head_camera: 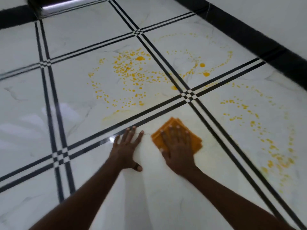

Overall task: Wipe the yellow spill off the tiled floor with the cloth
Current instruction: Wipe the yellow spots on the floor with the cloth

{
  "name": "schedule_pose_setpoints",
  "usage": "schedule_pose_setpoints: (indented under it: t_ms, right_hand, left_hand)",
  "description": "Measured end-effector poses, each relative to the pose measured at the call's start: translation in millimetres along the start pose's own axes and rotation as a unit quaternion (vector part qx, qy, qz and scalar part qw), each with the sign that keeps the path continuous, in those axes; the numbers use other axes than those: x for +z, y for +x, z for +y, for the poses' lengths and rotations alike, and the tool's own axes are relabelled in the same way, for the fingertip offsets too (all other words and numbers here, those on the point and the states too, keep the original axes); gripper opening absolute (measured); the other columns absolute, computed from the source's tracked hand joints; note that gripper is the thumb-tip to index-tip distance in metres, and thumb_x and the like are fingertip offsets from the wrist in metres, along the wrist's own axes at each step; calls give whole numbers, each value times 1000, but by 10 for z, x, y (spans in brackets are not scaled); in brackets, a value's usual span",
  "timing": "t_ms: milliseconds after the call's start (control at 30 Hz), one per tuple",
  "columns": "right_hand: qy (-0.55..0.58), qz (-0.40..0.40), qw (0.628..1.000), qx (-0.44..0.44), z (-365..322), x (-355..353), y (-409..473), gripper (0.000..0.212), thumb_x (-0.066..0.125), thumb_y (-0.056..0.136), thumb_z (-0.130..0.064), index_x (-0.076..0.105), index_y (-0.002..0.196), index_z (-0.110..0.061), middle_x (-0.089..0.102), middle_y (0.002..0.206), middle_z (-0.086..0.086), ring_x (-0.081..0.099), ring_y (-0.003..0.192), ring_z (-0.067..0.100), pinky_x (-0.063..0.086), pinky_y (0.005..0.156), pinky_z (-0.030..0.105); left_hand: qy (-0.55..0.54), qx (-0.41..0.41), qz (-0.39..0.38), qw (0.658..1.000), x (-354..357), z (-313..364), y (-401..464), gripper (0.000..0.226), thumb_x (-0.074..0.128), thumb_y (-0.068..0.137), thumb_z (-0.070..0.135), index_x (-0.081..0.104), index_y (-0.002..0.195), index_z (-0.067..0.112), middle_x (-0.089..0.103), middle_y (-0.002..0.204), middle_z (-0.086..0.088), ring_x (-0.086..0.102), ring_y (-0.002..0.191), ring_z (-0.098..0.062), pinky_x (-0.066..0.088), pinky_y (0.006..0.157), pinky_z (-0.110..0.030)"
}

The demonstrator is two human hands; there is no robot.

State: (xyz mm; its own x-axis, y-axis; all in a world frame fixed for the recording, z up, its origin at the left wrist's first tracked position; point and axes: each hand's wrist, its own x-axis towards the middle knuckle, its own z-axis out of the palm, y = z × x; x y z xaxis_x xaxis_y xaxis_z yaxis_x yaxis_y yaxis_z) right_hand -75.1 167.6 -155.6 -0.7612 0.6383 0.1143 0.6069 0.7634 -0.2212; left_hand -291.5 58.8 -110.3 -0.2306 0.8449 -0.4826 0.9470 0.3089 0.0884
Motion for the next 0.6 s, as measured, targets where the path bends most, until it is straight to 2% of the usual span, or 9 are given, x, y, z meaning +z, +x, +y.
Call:
schedule_pose_setpoints:
  t_ms: [67,133,200,267,333,400,467,533,600]
  right_hand:
    - [-16,-1,1000,2,473,24,419,66,41,99,-49,38,159,-20,34,165,17,30,152,43,26,117,68]
    - [-77,56,990,101,1110,23,635,63,35,103,-52,44,154,-17,43,159,22,41,145,48,31,114,71]
    - [-88,75,978,174,1471,-74,326,65,31,103,-54,43,155,-17,41,160,22,39,145,50,28,116,71]
    - [-83,92,967,224,1258,-158,-267,67,34,102,-51,36,159,-17,32,165,22,31,150,49,22,120,69]
    - [-55,68,977,196,652,-149,-795,70,38,101,-47,24,163,-18,23,168,21,22,154,46,12,124,65]
    - [-23,-9,998,62,144,-48,-1008,71,39,100,-49,19,164,-24,14,172,15,9,158,41,5,126,62]
    - [-24,-35,998,-38,213,-32,-650,69,39,101,-53,23,163,-28,15,172,9,7,160,36,7,126,63]
    - [-29,-21,999,4,783,-66,-256,67,37,100,-54,34,161,-25,24,170,10,14,158,37,15,123,66]
    - [-69,16,987,147,1371,-158,-271,69,30,100,-57,36,160,-24,29,168,14,22,156,41,19,121,66]
  left_hand:
    - [1,-5,9,1000,45,13,21,149,76,51,80,-23,155,38,-34,162,-2,-21,153,-23,2,122,-54]
    - [2,1,11,1000,47,3,29,149,75,50,81,-24,154,39,-33,163,0,-21,154,-22,2,122,-53]
    - [-9,4,7,1000,51,-1,37,149,75,50,82,-24,153,42,-35,162,2,-23,153,-20,2,122,-54]
    - [-17,2,5,1000,48,-9,41,149,75,49,82,-25,153,43,-35,162,2,-24,152,-20,2,122,-55]
    - [-7,-2,4,1000,20,16,28,150,75,48,83,-25,153,42,-33,163,1,-23,153,-22,3,122,-55]
    - [2,-5,-2,1000,-24,40,12,152,75,47,84,-24,153,41,-31,164,-1,-21,154,-24,3,122,-55]
    - [7,-7,-12,1000,-56,47,25,152,75,47,84,-24,154,40,-31,164,-3,-20,154,-25,3,122,-54]
    - [27,-9,-26,999,-121,107,26,153,77,49,82,-22,156,36,-28,165,-6,-17,155,-27,7,122,-54]
    - [62,-18,-23,998,-205,222,-5,150,77,54,79,-15,159,28,-17,167,-11,-10,156,-28,11,122,-53]
